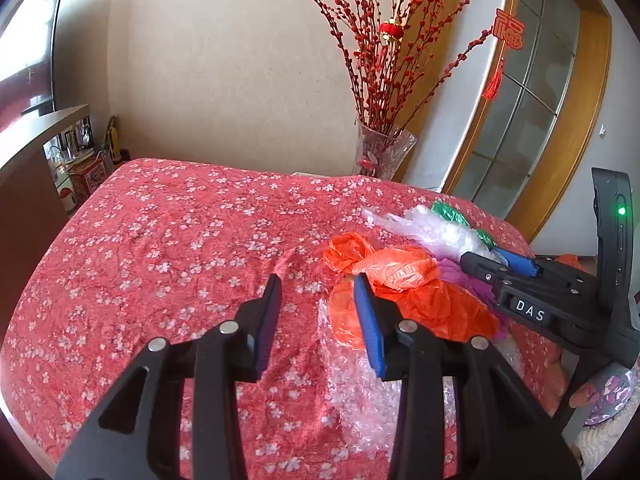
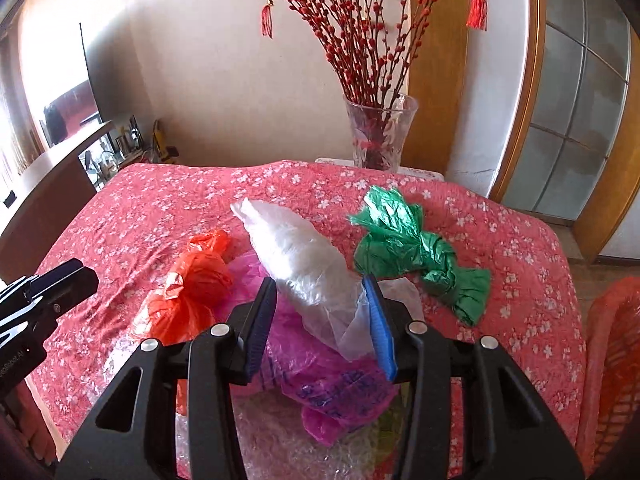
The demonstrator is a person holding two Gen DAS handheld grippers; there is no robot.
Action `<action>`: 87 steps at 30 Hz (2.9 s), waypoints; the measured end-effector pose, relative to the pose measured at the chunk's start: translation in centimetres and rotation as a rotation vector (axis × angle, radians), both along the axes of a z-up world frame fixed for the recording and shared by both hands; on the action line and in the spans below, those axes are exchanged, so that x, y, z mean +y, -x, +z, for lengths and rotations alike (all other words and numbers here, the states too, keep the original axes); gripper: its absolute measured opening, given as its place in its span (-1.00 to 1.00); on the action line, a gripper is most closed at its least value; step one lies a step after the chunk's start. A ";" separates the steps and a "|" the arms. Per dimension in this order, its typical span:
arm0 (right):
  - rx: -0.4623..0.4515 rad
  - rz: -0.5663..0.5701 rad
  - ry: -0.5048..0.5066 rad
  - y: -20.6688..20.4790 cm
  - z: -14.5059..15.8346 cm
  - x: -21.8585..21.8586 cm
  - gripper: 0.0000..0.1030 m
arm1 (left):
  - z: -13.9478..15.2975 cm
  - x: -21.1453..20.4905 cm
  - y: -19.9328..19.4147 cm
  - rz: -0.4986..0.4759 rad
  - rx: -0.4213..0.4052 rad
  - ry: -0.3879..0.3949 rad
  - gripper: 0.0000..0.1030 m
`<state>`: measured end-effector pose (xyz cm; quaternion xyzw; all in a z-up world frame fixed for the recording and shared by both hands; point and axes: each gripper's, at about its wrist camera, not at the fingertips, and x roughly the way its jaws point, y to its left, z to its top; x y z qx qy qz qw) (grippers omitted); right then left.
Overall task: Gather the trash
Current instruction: 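Grasp the clear white plastic bag with the right tool while the left tool reaches the orange bag, then close the left tool on the orange plastic bag and lift it, then carry the orange and white bags over the wastebasket and open both tools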
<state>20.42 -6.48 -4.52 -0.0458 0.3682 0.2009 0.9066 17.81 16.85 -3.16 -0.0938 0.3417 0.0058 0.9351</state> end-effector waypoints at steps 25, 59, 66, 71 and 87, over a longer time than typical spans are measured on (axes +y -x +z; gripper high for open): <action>-0.030 -0.108 -0.083 1.0 1.5 -6.1 -0.71 | -0.3 -5.7 -5.0 -0.119 0.056 0.025 -0.18; -0.072 -0.206 -0.114 5.3 3.0 -13.5 -0.73 | 0.4 -5.6 -2.9 -0.097 0.075 0.030 -0.68; -0.090 -0.231 -0.116 6.1 3.6 -14.8 -0.73 | 2.2 -6.5 -2.3 -0.132 0.038 0.049 -0.68; -0.101 -0.260 -0.122 6.6 4.0 -16.3 -0.73 | 3.3 -8.5 -2.1 -0.185 0.013 0.056 -0.68; -0.137 -0.409 -0.144 8.8 4.8 -23.0 -0.73 | 4.1 -18.2 -2.7 -0.387 -0.005 0.086 -0.68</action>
